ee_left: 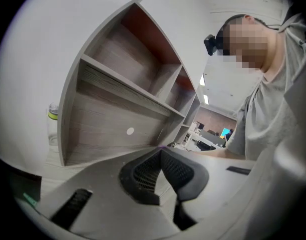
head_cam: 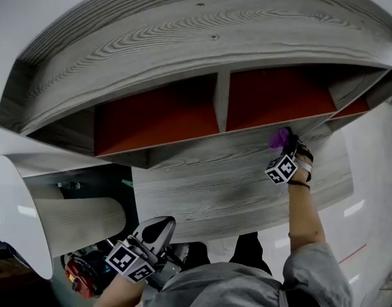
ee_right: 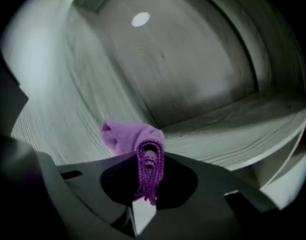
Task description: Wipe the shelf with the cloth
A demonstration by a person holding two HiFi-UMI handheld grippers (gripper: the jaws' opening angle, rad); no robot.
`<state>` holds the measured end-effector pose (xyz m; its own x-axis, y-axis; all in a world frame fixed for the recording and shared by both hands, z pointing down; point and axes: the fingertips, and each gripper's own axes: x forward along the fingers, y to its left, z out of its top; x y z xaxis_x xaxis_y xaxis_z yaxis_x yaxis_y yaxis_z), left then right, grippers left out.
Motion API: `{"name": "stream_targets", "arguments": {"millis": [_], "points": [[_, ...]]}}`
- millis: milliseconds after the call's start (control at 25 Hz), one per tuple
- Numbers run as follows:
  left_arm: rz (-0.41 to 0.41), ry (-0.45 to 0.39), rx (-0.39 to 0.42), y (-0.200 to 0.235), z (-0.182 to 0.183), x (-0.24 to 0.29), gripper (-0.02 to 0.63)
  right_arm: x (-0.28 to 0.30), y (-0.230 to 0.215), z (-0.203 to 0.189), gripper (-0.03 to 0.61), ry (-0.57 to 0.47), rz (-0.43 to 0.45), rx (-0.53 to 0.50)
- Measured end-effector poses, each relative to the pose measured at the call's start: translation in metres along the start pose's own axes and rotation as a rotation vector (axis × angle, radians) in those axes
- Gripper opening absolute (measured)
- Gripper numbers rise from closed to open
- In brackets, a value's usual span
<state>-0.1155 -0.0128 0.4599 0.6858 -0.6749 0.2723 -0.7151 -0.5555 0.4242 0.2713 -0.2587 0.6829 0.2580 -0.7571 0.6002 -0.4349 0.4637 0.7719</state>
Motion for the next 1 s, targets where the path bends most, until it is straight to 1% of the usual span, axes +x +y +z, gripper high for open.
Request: {"name": "stream_targets", "arguments": {"millis": [40,80,120,160,200,280,360,440,520,600,680,760,840,1000], "points": [[0.005,-0.011,-0.006,0.000,0.001,-0.004,0.014,-0.013,-0.008,0.016,0.067,-0.054,0.023,0.125],[0.011,-0.024,-0.013,0.001,0.003,-0.009,0.014,-0.032,-0.015,0.044,0.067,-0.148,0.057,0.263],[0.018,-0.037,-0.020,0.003,0.004,-0.015,0.014,-0.055,-0.019,0.083,0.067,-0.275,0.099,0.389],[0.029,-0.049,-0.026,0.005,0.005,-0.021,0.014,-0.080,-0.018,0.130,0.067,-0.419,0.147,0.487],[0.043,-0.061,-0.031,0.008,0.006,-0.029,0.014,-0.105,-0.013,0.181,0.067,-0.560,0.201,0.556],[0.078,-0.083,-0.040,0.014,0.007,-0.045,0.014,-0.153,0.008,0.281,0.069,-0.789,0.325,0.646],[0.111,-0.102,-0.050,0.021,0.005,-0.062,0.014,-0.196,0.030,0.367,0.069,-0.945,0.452,0.731],[0.136,-0.113,-0.057,0.029,0.003,-0.080,0.014,-0.231,0.045,0.436,0.069,-1.048,0.556,0.819],[0.159,-0.119,-0.061,0.038,-0.002,-0.100,0.014,-0.256,0.054,0.486,0.069,-1.113,0.620,0.884],[0.184,-0.123,-0.065,0.046,-0.007,-0.118,0.014,-0.271,0.057,0.520,0.069,-1.150,0.647,0.938],[0.204,-0.128,-0.069,0.054,-0.012,-0.133,0.014,-0.277,0.057,0.533,0.067,-1.169,0.643,0.982],[0.216,-0.128,-0.075,0.060,-0.016,-0.145,0.014,-0.279,0.056,0.534,0.067,-1.188,0.632,0.996],[0.224,-0.130,-0.082,0.067,-0.017,-0.152,0.014,-0.283,0.054,0.533,0.066,-1.201,0.636,0.987],[0.217,-0.133,-0.080,0.069,-0.014,-0.148,0.014,-0.291,0.046,0.527,0.064,-1.245,0.690,0.998]]}}
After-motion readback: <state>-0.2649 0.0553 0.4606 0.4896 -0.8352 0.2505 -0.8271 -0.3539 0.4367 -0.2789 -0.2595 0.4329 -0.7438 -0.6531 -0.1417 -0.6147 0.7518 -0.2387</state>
